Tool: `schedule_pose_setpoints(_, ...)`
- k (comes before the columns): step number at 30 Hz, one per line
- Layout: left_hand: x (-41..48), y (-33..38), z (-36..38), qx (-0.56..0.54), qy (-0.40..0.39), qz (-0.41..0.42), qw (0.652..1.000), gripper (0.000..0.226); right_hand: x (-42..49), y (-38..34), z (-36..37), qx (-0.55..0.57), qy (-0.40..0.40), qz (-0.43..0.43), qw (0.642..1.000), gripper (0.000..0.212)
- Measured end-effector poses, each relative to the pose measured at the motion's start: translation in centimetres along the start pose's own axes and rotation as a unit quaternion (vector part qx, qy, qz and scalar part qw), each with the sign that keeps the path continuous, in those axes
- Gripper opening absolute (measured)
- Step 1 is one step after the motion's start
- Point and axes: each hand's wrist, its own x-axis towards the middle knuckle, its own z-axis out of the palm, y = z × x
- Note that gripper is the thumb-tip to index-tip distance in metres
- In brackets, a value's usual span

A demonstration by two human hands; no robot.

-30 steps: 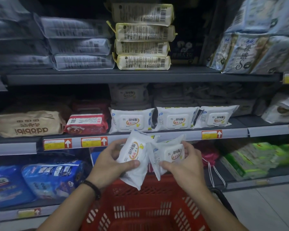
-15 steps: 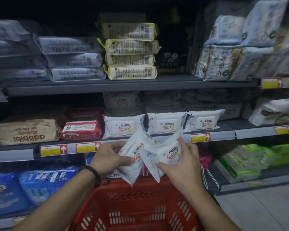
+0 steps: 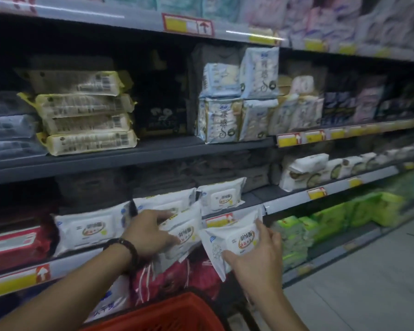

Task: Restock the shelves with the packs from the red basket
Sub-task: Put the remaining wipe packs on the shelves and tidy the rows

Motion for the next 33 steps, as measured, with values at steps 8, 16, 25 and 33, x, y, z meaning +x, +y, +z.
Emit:
schedule_pose_setpoints(8, 4.5, 4.4, 4.6, 0.096, -0.034, 0.053, 0.993, 0.040, 11.5, 3.1, -2.0, 0.017, 0.090, 0.044, 0.995, 0.110)
schedule_pose_setpoints(16, 8.0, 5.2, 8.1, 0.091, -0.014, 0.103, 0.990, 0.039, 21.0, 7.0, 2.5, 0.050, 0.141, 0.043, 0.988, 0.113)
schedule_pose_setpoints(25, 11.3, 5.9, 11.9, 0.054, -0.030, 0.108, 0.992, 0.046, 25.7, 10.7, 6.2, 0.013, 0.146, 0.018, 0.989, 0.114)
schedule_pose_setpoints(33, 12.7, 6.6, 13.1, 0.060, -0.045, 0.108, 0.991, 0.046, 26.2, 11.4, 7.6, -0.034, 0.117, 0.000, 0.993, 0.097)
